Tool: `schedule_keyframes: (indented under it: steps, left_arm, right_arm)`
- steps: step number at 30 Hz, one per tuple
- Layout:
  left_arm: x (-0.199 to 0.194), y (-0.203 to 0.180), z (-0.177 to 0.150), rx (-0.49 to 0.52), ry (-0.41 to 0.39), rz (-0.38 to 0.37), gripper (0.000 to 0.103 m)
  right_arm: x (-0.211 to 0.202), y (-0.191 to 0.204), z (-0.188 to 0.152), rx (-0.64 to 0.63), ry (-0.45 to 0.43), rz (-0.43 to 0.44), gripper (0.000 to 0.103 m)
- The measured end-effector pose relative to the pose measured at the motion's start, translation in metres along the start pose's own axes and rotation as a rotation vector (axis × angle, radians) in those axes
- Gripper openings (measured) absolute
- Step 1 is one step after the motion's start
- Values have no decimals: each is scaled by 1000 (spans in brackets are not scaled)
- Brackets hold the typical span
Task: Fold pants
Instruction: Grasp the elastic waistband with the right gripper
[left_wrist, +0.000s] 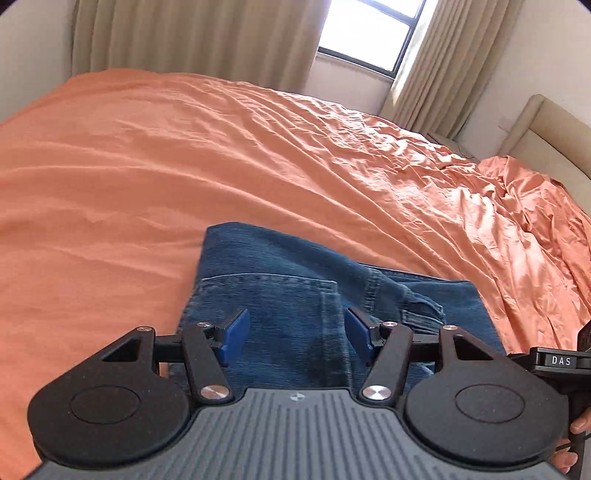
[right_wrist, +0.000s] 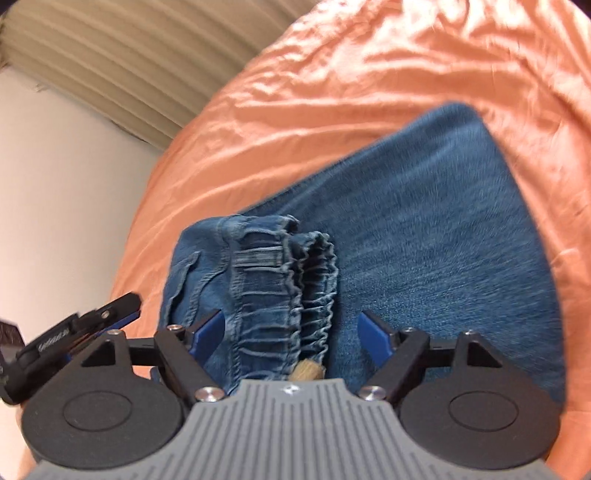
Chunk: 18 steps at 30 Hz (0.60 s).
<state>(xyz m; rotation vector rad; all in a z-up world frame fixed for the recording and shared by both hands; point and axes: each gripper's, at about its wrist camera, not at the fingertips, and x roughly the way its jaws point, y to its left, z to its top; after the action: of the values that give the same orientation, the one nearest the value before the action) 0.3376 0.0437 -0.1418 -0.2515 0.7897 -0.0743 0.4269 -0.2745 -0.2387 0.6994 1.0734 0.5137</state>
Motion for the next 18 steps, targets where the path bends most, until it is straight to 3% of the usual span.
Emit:
schedule_keyframes:
  steps: [3,5,8,11,14,18]
  left_arm:
    - [5,19,1,-30,1,2,70]
    - [7,30,0,-53,3,-2,70]
    - [10,41,-2,-85,9,-7,69]
    - [7,49,-6,-96,7,-7,68]
    - [0,55,-7,-113,-10,-9,67]
    - [-14,58,-5,-154,-41,-22,67]
  right_arm:
    - [18,-1,7,29,15,25,73]
    - [28,4,11,36,37,17,54]
    - [35,13,10,28,37,-6,36]
    - [25,36,8,-82,-4,-48,18]
    - [11,73,9,-223,-30,-85,13]
    - [-19,123,29,-282,-91,-15,11]
